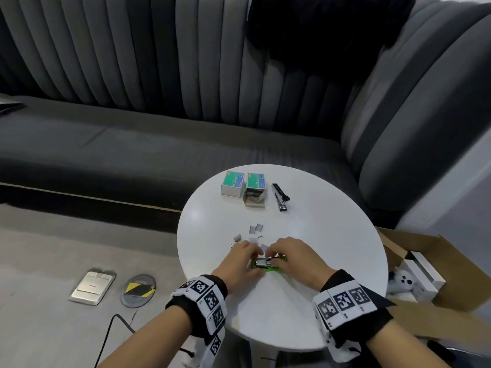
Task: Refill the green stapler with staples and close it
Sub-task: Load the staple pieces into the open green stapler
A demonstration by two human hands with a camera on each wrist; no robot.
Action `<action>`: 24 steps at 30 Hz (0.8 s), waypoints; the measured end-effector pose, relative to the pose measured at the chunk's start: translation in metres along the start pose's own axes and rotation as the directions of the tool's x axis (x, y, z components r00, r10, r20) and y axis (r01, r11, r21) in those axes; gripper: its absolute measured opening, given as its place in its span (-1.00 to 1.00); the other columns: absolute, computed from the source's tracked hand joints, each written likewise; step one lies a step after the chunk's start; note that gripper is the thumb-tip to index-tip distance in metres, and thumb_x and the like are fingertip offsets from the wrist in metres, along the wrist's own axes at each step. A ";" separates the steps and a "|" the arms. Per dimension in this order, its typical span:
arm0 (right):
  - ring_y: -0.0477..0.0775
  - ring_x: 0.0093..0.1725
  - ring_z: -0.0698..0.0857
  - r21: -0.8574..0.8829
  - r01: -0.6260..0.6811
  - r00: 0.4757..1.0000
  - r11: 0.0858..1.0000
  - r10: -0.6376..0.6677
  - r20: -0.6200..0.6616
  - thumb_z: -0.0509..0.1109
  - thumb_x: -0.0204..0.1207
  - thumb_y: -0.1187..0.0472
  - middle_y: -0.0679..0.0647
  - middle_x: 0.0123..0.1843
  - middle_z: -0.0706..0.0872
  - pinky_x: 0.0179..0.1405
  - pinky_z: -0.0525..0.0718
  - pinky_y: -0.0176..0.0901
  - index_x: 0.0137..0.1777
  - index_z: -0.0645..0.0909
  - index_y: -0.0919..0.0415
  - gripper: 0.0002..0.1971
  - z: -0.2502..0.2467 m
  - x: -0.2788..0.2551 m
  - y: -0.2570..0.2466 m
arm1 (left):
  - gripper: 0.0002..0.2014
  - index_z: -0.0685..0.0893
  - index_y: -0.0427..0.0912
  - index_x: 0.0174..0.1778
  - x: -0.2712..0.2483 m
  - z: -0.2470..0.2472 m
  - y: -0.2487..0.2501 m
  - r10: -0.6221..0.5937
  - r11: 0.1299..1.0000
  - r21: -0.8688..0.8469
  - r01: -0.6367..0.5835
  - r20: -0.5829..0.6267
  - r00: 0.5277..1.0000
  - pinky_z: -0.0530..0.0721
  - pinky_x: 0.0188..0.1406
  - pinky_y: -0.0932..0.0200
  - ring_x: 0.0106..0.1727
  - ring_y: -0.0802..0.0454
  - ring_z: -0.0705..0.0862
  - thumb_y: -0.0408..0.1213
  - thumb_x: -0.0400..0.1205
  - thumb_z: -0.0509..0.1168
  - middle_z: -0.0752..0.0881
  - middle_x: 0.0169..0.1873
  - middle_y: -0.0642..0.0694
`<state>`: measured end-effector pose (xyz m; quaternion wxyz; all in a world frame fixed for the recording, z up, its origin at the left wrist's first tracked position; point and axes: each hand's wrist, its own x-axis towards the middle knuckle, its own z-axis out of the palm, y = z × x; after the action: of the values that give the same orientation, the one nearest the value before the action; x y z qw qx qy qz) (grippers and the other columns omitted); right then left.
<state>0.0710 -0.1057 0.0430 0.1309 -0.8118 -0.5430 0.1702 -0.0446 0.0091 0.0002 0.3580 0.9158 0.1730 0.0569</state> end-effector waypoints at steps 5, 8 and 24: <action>0.07 0.17 0.53 -0.125 0.072 0.995 0.990 -0.063 0.073 0.23 0.60 0.07 0.08 0.14 0.67 0.04 0.48 -0.11 0.18 0.68 0.05 -0.74 0.002 0.003 -0.001 | -0.72 0.67 -0.24 0.02 0.002 0.001 -0.005 -0.045 0.992 -0.122 0.039 -0.050 0.998 0.37 -0.21 0.59 -0.08 0.12 0.44 -0.25 0.44 0.46 0.50 -0.15 0.00; 0.10 0.21 0.53 -0.170 0.132 0.985 0.977 -0.110 0.133 0.21 0.61 0.10 0.10 0.18 0.66 0.11 0.50 -0.06 0.19 0.67 0.10 -0.72 0.000 0.003 0.001 | -0.75 0.69 -0.23 -0.04 0.001 0.003 -0.009 -0.071 0.984 -0.166 0.057 -0.081 0.994 0.37 -0.22 0.66 -0.14 0.15 0.44 -0.27 0.40 0.49 0.45 -0.27 0.16; 0.11 0.09 0.59 -0.126 0.097 0.990 0.987 -0.083 0.114 0.24 0.59 0.20 0.13 0.10 0.68 0.07 0.48 -0.11 0.08 0.63 0.21 -0.81 -0.007 0.000 0.003 | -0.79 0.74 -0.17 -0.12 -0.001 0.009 -0.012 -0.088 0.974 -0.219 0.055 -0.142 0.986 0.38 -0.22 0.61 -0.16 0.17 0.45 -0.29 0.36 0.52 0.47 -0.30 0.19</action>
<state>0.0759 -0.1065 0.0479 0.0549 -0.7829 -0.5955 0.1717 -0.0464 0.0112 -0.0145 0.4424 0.8580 0.2255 0.1313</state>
